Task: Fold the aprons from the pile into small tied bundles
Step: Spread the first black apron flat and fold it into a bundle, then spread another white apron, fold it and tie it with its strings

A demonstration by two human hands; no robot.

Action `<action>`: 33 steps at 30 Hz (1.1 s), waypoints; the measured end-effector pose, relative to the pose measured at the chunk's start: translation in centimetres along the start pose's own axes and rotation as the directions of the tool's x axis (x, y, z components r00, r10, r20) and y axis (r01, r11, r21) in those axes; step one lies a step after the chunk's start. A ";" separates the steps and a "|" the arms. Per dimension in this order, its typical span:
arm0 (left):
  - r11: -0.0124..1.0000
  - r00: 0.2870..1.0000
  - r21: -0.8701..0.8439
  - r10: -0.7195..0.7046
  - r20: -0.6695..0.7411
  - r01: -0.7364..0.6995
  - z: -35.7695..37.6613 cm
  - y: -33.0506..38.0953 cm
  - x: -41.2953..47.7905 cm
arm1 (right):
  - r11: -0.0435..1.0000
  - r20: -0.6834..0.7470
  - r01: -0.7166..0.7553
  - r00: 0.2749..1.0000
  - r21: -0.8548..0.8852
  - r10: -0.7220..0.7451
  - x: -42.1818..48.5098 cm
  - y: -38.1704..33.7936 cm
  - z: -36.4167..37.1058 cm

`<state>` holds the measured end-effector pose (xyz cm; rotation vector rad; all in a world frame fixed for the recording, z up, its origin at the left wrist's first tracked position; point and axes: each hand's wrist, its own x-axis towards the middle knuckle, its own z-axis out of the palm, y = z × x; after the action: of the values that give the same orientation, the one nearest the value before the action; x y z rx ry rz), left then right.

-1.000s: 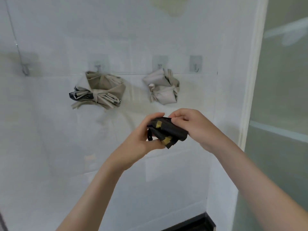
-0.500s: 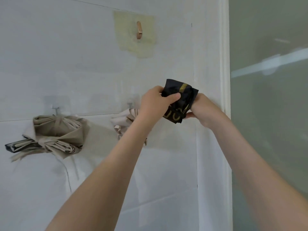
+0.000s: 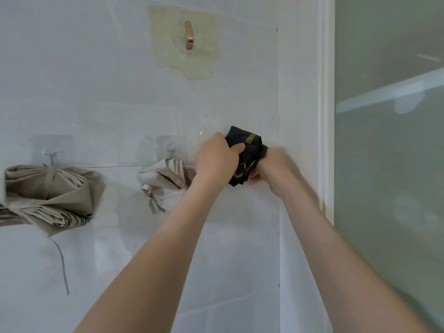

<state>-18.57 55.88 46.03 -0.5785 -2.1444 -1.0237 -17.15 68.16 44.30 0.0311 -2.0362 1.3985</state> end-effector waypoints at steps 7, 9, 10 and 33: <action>0.947 0.983 0.315 0.113 -0.143 -0.063 1.5 -0.1 -4.0 | 0.944 -0.187 0.125 0.980 0.304 -0.069 -2.6 4.2 1.8; 0.949 0.983 0.307 0.120 -0.141 -0.072 1.8 -0.4 -4.9 | 0.917 -0.316 0.203 0.944 0.343 -0.091 -3.7 5.1 2.6; 0.948 0.982 0.310 0.127 -0.143 -0.078 2.0 -0.5 -5.3 | 0.909 -0.365 0.254 0.923 0.330 -0.126 -4.4 5.1 2.8; 0.975 0.992 0.218 -0.066 0.107 0.041 -6.3 -20.0 -33.0 | 0.832 0.242 0.530 0.839 -0.161 -0.487 -28.4 14.2 18.5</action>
<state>-6.78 35.81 14.68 -0.4872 -2.3457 -0.7878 -9.41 49.26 13.74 0.5960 -2.1144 0.8492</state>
